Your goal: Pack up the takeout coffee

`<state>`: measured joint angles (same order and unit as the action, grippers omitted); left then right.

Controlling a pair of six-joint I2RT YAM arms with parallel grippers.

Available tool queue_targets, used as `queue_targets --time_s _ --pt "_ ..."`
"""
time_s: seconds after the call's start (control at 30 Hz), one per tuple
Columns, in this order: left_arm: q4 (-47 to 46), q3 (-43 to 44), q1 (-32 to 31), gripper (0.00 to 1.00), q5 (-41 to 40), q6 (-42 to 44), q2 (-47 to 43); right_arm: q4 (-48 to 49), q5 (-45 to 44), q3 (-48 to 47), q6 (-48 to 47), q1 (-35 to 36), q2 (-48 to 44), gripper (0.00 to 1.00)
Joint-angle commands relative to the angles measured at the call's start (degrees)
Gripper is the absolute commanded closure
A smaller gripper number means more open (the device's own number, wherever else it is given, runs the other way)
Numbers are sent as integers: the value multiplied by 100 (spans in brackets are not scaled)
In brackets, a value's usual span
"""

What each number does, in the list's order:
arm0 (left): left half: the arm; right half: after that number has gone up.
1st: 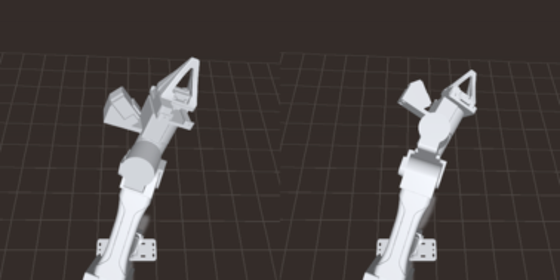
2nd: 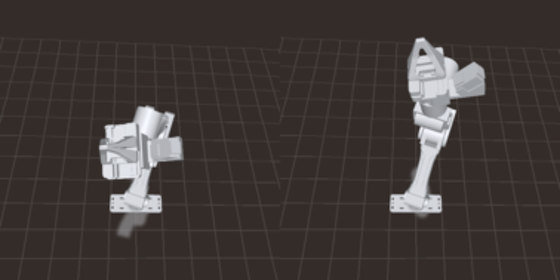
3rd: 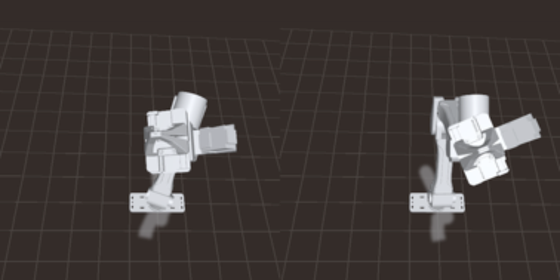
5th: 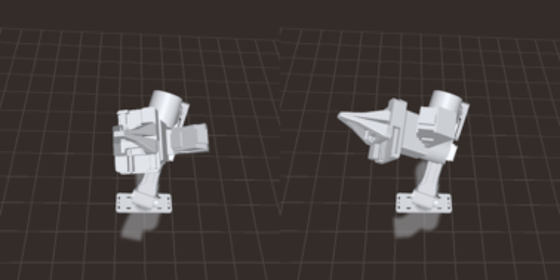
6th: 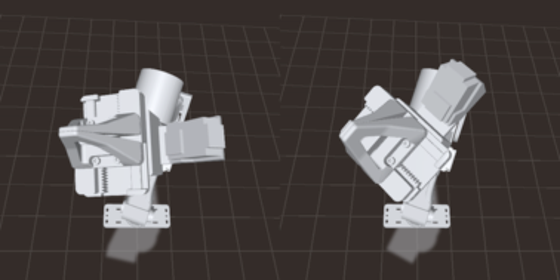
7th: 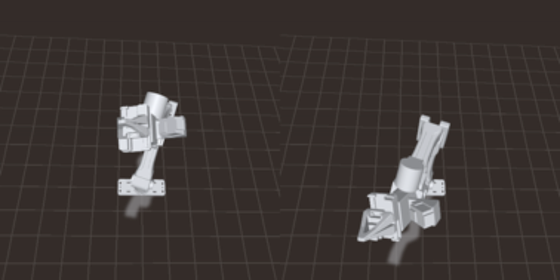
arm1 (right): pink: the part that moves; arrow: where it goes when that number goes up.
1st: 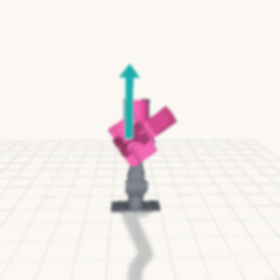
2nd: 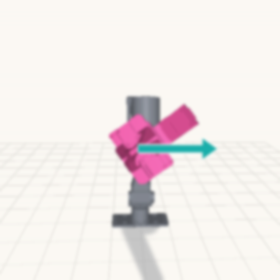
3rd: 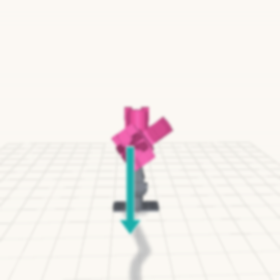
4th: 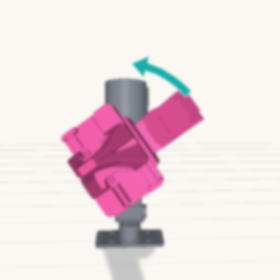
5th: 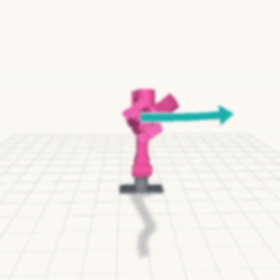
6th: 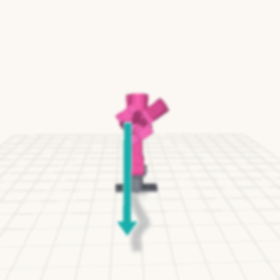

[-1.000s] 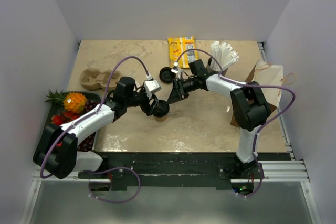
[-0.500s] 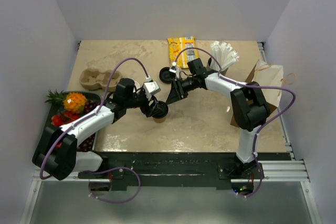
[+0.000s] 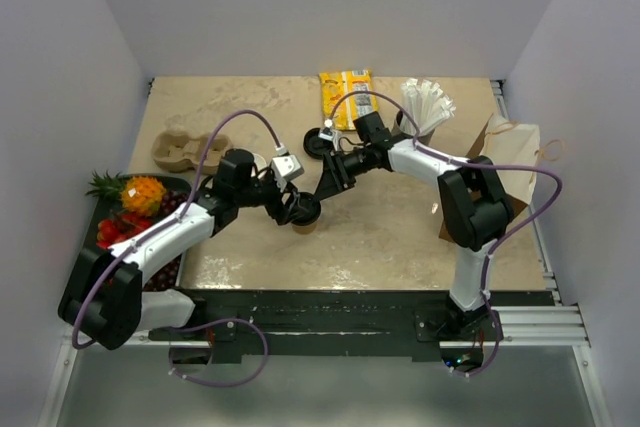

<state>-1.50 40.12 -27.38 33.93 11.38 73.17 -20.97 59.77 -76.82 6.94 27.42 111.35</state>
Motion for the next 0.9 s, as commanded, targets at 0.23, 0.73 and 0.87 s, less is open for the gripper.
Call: queue_targets --time_s 0.23,0.73,0.87 --pt "326 225 558 28 271 -1005 -277 67 79 -167 0 106 -123 49" --pt "-483 -707 742 29 606 -2034 110 -56 -114 17 -184 211 53 51" --pt "-571 -742 742 30 632 -1973 294 -100 -394 35 -228 264 159 53"
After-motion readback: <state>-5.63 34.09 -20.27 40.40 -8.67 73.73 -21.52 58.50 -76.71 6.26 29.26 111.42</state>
